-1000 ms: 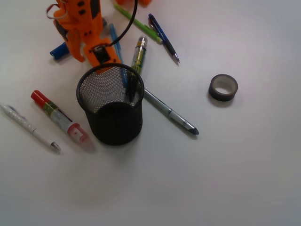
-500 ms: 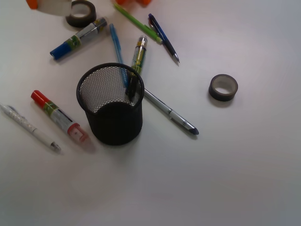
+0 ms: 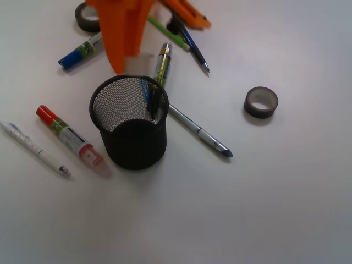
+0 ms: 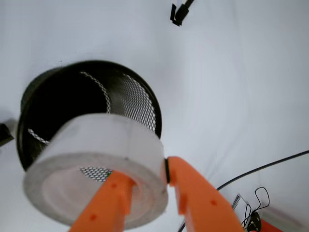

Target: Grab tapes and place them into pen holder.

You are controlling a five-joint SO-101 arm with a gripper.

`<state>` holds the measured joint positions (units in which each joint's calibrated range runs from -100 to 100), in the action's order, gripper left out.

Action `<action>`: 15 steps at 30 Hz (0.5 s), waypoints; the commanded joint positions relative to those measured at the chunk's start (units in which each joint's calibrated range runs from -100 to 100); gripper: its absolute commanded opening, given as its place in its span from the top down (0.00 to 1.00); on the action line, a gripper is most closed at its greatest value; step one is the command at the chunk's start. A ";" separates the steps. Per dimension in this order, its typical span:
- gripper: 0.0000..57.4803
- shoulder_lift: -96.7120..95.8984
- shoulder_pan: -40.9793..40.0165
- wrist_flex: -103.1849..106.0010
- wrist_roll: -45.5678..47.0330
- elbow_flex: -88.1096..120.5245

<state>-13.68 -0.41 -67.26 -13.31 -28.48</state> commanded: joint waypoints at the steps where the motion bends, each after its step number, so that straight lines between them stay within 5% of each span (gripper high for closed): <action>1: 0.99 0.03 0.15 3.13 -0.29 1.49; 11: 0.98 -0.05 1.19 13.71 -0.34 12.27; 13: 0.89 -0.05 1.27 14.06 -0.39 13.63; 15: 0.62 0.03 1.27 13.54 -1.42 15.53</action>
<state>-14.55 0.85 -54.38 -13.50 -14.47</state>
